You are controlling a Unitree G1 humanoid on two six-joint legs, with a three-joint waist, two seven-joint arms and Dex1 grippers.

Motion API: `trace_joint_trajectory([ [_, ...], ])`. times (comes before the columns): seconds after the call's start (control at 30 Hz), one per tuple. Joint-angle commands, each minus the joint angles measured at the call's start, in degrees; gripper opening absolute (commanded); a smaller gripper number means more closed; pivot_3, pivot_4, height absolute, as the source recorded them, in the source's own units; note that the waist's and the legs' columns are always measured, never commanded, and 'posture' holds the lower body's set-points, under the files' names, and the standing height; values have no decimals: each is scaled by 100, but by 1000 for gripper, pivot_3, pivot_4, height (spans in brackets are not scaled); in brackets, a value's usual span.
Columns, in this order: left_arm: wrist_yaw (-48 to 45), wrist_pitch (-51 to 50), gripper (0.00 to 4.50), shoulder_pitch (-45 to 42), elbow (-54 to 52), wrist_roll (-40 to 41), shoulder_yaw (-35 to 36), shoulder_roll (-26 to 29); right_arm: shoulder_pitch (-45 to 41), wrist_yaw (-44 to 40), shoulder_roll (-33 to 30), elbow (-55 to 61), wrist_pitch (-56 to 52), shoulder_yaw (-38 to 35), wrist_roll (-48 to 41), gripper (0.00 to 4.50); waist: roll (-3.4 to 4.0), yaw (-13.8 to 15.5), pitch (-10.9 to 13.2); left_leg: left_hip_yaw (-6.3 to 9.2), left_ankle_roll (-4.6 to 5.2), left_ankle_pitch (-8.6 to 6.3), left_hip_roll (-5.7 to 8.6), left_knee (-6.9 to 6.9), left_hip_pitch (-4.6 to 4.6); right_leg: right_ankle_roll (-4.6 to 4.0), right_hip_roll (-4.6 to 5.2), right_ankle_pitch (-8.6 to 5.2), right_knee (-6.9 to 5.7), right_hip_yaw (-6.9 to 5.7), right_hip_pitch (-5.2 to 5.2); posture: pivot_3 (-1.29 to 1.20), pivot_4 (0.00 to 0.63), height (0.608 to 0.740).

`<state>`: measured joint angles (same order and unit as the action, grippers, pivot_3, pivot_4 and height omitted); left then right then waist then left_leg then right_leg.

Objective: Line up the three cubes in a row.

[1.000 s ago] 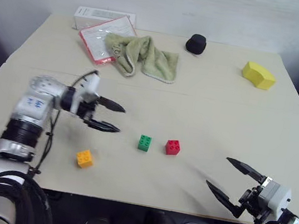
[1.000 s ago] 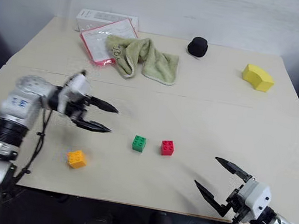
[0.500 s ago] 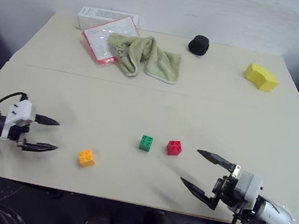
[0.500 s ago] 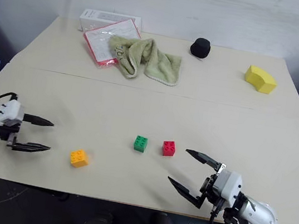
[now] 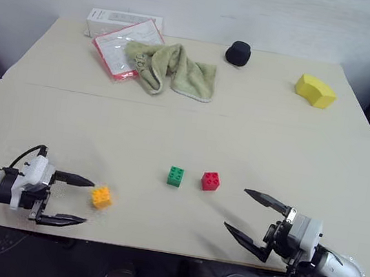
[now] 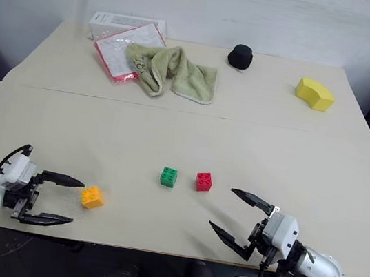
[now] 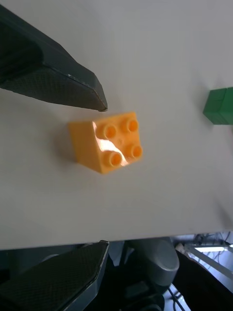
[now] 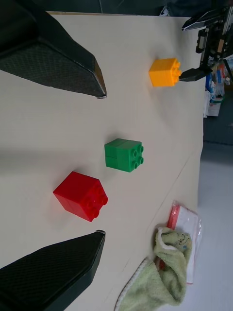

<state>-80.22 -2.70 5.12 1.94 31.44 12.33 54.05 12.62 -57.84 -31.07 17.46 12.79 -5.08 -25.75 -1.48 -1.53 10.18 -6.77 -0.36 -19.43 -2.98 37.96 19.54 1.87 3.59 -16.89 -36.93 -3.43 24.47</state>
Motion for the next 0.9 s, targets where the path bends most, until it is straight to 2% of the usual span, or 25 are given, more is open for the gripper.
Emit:
trace_joint_trajectory([
  [0.03, 358, -9, 4474, 82, -202, -95, 126, -208, -80, 1, 25, -18, 106, -6, -21, 4500, 2, 6, 1, 0, 0, 0, 0, 0, 0, 0, -2, 0, 0, 0, 0, 0, 150, 740],
  [0.13, 490, 128, 4474, -19, -57, -328, 46, -368, -151, -6, 15, -69, 93, -5, -34, 4500, 1, 6, 1, -2, -1, 0, 1, 0, 1, 0, -4, 0, 2, 0, 0, 0, 150, 740],
  [0.2, 511, 312, 4087, -182, 151, -492, -2, -455, -172, -17, 8, -99, 96, -7, -40, 4500, 1, 6, 1, -3, -2, -1, 1, 0, 2, 0, -5, 0, 3, 0, 2, 0, 150, 740],
  [0.5, 366, 185, 1450, -722, 292, -433, -167, -622, -177, -4, 9, -151, 100, -35, -35, 4500, 2, -1, 1, -3, -2, -3, -1, -1, 3, 0, -5, 0, 3, 0, 3, 0, 150, 740],
  [0.63, 205, 164, 1453, -1678, 569, -838, -590, -537, -175, -7, 2, -158, 81, -26, -37, 4500, 1, 46, 1, -2, -3, 0, 2, 0, 1, 1, -5, 0, 0, -2, -1, 0, 150, 740],
  [0.77, -175, 575, 1453, -2910, 1631, -1326, -1102, -627, -247, 10, -10, -166, 37, -30, -41, 4500, 2, 87, 1, -7, -2, 1, 8, 1, 2, 3, -8, 2, 1, -2, 0, 0, 150, 740],
  [0.9, -600, 892, 1453, -3700, 2513, -1663, -1504, -754, -249, 25, -40, -161, 16, -92, -43, 4500, 2, 64, 1, -16, -5, 2, 7, 1, 6, 5, -14, 1, 3, 1, 5, 0, 150, 740],
])
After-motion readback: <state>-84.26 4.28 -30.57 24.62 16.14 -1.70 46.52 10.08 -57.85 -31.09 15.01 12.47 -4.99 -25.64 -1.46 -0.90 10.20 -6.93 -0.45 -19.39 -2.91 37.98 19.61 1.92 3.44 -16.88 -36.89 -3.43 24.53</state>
